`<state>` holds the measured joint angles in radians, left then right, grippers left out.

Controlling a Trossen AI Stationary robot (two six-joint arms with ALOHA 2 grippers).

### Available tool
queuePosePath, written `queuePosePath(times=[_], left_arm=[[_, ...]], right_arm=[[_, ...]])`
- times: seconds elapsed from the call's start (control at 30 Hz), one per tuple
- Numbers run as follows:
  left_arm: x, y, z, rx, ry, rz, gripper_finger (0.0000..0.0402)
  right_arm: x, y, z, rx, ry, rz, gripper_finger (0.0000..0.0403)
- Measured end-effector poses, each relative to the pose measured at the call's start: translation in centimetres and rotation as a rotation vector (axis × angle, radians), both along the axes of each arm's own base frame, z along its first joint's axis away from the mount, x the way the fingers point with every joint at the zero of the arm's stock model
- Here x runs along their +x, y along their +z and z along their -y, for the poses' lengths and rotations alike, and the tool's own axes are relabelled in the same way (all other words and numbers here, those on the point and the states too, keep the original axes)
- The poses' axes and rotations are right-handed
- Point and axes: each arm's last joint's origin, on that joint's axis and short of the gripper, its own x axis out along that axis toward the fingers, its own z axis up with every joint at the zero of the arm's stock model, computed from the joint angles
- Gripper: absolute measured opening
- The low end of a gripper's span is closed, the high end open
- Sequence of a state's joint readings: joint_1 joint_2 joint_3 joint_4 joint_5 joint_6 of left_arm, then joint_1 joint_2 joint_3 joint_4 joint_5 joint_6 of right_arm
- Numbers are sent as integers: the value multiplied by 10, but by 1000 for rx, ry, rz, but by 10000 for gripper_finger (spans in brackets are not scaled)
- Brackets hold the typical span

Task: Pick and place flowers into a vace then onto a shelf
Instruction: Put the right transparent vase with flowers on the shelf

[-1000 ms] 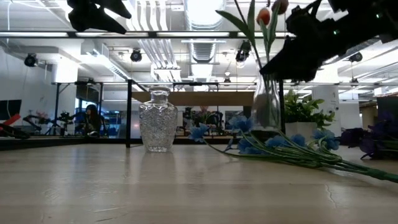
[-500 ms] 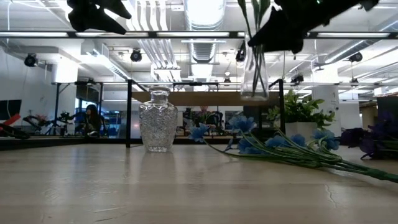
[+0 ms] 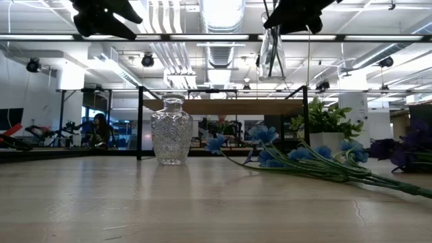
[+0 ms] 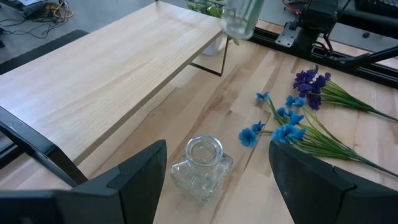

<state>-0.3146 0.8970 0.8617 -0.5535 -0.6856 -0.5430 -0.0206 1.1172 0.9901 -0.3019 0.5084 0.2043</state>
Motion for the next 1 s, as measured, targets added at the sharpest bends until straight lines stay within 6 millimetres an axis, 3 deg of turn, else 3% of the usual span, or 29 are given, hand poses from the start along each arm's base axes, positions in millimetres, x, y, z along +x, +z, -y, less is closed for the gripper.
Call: queuePosePath(times=[0.5, 1.0], left_arm=[[0, -1, 0, 0, 0, 2, 267], [1, 0, 0, -5, 0, 17, 267]], right_arm=[[-4, 22, 49, 41, -39, 59, 187], [41, 17, 100, 53, -48, -29, 187]])
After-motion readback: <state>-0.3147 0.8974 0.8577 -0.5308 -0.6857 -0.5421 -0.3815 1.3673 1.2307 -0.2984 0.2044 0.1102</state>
